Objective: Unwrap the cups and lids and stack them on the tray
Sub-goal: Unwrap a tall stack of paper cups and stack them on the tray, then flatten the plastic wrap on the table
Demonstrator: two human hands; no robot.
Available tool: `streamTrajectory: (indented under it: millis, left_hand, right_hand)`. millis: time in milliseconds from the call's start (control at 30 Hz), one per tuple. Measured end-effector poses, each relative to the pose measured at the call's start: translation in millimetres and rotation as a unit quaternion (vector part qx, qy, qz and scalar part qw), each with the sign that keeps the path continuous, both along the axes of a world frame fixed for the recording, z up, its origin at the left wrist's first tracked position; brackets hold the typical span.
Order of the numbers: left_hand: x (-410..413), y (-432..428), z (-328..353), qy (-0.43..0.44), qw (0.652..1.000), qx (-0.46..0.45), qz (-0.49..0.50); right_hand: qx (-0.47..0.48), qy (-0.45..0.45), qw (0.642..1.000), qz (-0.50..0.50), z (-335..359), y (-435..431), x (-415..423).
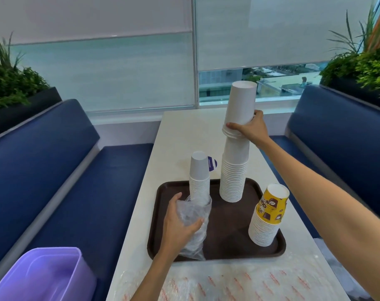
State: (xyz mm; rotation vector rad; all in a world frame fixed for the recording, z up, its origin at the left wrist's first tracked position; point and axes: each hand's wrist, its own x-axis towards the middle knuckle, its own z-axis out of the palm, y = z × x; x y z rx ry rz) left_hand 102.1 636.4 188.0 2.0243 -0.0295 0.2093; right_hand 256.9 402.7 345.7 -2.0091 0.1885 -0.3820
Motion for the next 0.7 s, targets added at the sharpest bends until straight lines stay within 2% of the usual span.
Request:
streamTrajectory:
  millis: [133, 300, 400, 500, 600, 700]
  left_hand:
    - [1.1, -4.5, -1.2, 0.010, 1.000, 0.000, 0.000]
    - [2.1, -9.5, -2.1, 0.026, 1.000, 0.005, 0.000]
    - [3.1, -10.4, -3.5, 0.028, 1.000, 0.004, 0.010]
    - [1.3, -12.9, 0.1, 0.028, 0.999, -0.024, 0.011]
    - [3.7, -15.6, 7.8, 0.022, 0.994, -0.089, 0.052]
    - [2.6, -18.4, 15.6, 0.031, 0.976, -0.181, 0.115]
  right_hand:
    - [0.009, 0.036, 0.999, 0.003, -18.2, 1.7, 1.9]
    - [0.076, 0.074, 0.994, 0.006, -31.9, -0.1, 0.4]
    - [0.066, 0.021, 0.995, -0.077, -30.9, 8.6, -6.6]
    - [0.050, -0.099, 0.984, -0.137, -27.5, 25.8, -30.7]
    - [0.069, -0.169, 0.980, -0.086, -35.4, 49.4, -65.7]
    - [0.086, -0.103, 0.991, 0.017, -62.4, 67.7, -103.7]
